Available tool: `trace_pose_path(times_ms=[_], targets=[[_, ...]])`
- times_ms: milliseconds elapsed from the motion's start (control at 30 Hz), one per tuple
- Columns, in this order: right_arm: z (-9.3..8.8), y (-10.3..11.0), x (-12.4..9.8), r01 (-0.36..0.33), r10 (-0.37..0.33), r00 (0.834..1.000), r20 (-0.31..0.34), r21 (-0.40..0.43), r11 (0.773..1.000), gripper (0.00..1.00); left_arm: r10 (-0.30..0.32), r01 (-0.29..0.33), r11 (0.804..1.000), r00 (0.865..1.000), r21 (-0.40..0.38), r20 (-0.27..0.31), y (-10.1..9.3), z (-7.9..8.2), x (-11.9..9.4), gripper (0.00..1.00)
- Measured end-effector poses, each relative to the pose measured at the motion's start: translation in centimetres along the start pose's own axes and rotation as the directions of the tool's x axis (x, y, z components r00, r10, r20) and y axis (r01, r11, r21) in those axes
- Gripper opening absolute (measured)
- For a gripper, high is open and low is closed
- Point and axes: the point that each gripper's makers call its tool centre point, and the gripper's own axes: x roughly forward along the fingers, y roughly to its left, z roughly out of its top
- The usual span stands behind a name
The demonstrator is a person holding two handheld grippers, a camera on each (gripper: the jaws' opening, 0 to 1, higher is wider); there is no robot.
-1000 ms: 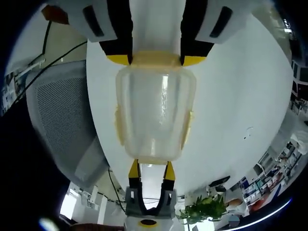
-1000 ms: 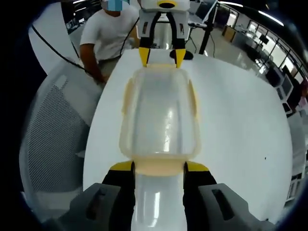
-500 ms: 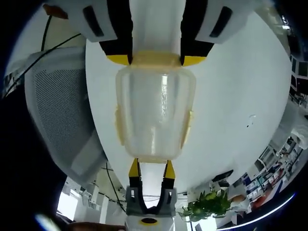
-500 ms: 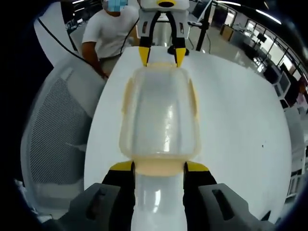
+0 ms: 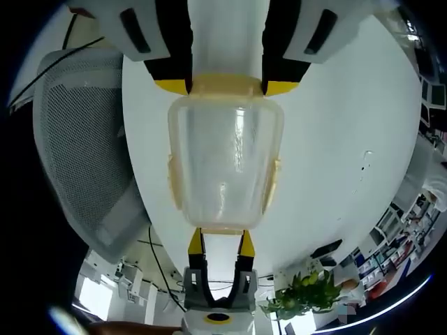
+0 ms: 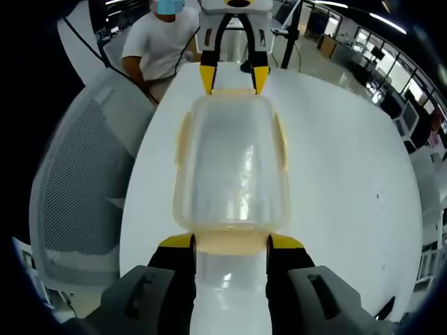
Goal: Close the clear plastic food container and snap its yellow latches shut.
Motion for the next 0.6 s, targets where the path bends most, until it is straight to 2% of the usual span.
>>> trace_pose_path(times_ms=[600], targets=[[-3.9,-0.6,-1.3,0.011,-0.01,1.0,-0.025,0.012,1.0,0.35,-0.013,0.013,1.0,1.0,0.013,0.02,0.8,3.5,2.5,0.32]])
